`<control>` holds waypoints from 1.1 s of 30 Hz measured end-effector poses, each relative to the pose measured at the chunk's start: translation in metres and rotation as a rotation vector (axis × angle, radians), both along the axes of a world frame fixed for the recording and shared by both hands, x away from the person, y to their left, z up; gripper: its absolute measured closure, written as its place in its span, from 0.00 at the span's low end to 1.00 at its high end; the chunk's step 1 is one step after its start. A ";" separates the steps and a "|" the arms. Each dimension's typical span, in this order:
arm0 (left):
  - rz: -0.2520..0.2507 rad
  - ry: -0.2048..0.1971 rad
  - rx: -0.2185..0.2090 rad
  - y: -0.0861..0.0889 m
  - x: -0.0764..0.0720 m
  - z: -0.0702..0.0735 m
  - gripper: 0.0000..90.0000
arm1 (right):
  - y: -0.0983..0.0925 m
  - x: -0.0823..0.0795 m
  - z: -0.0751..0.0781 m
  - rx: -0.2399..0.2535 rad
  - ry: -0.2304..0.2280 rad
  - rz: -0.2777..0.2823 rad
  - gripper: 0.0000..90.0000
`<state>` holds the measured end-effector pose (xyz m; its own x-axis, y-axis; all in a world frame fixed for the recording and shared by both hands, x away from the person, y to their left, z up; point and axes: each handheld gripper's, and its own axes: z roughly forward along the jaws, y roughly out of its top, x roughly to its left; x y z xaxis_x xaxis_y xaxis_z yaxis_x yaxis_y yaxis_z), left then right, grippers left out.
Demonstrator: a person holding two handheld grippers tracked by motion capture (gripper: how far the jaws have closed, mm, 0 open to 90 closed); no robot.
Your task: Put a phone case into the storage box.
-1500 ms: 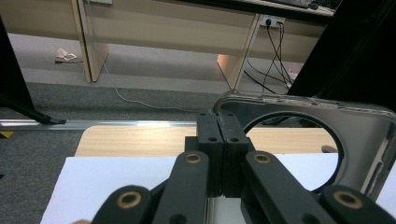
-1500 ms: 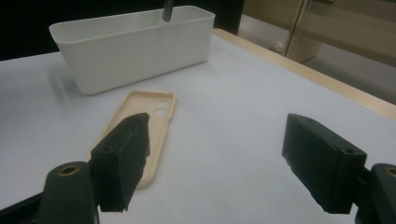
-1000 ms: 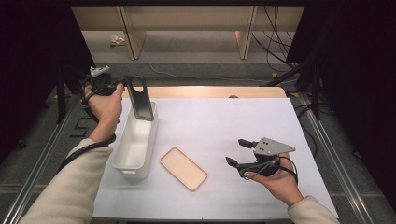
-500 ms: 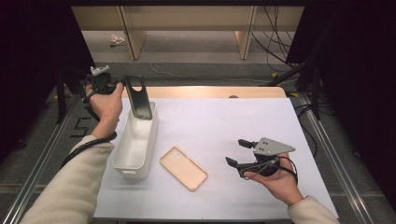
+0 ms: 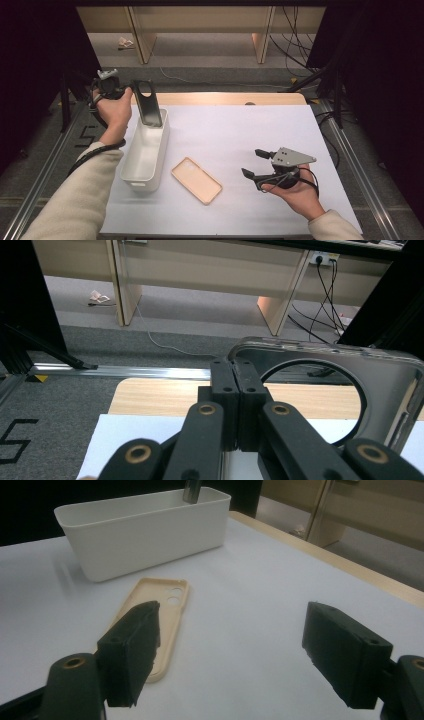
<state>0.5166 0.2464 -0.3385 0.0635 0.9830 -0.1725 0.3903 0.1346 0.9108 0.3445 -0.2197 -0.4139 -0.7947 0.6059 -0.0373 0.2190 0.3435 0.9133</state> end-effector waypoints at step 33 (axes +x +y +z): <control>0.034 0.039 0.086 -0.007 0.024 -0.020 0.98 | 0.000 0.000 -0.001 0.000 0.004 0.009 0.27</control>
<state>0.5404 0.2389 -0.3583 0.0249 0.9958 -0.0885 0.4219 0.0698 0.9040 0.3448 -0.2194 -0.4147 -0.8000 0.5990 -0.0345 0.2192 0.3454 0.9125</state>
